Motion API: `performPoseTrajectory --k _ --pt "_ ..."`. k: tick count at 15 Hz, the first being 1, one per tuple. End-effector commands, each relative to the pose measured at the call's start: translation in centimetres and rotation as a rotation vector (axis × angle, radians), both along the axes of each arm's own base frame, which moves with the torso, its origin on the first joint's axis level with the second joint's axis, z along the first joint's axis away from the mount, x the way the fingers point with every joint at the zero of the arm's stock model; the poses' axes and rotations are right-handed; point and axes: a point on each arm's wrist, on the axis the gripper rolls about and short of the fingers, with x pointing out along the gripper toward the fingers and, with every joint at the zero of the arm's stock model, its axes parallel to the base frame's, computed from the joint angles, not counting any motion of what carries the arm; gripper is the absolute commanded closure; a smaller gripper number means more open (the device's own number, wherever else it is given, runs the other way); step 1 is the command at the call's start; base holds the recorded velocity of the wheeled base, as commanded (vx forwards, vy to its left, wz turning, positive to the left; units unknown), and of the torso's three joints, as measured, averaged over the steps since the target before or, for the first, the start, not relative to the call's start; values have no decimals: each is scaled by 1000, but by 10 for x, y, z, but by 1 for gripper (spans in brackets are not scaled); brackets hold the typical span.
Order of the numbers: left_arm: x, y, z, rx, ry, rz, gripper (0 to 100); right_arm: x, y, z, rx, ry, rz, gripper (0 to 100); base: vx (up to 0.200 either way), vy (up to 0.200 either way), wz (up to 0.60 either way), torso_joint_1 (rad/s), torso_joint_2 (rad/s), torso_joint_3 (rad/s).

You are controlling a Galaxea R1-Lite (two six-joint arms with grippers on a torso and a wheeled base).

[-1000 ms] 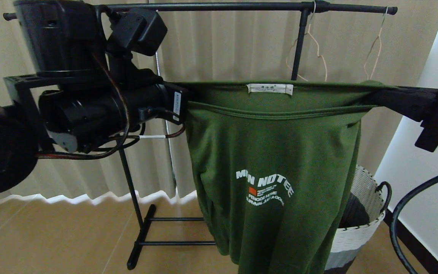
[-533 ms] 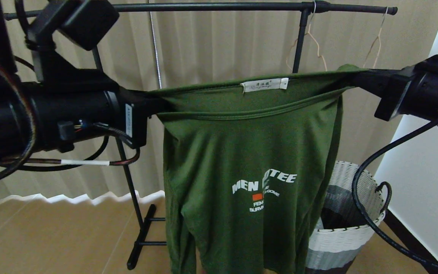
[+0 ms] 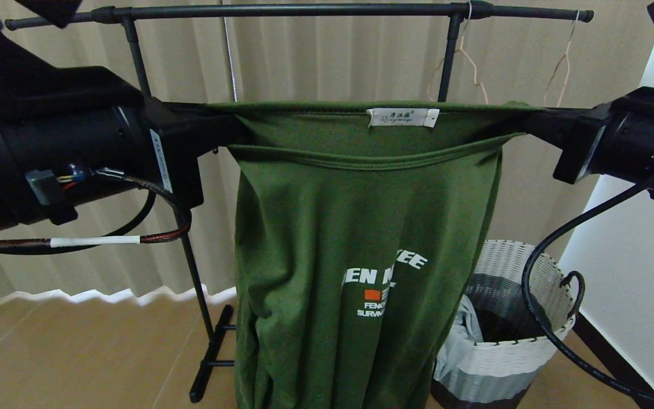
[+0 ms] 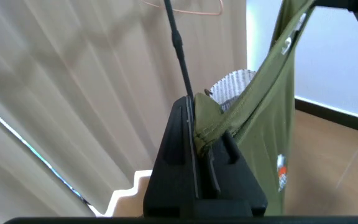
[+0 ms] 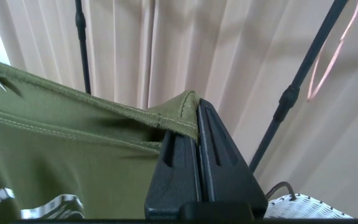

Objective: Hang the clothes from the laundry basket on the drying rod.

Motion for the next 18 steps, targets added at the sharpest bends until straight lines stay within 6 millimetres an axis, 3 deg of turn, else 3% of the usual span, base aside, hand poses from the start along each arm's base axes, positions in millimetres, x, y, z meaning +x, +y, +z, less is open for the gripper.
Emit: performPoseTrajectory --k 1,18 --pt "-1 -1 -2 5 5 -4 100 -2 0 1 2 -4 3 100 0 0 0 0 0 0" --pt "5 -4 -5 48 -14 4 100 -8 -4 0 -3 2 2 100 0 0 0 0 0 0"
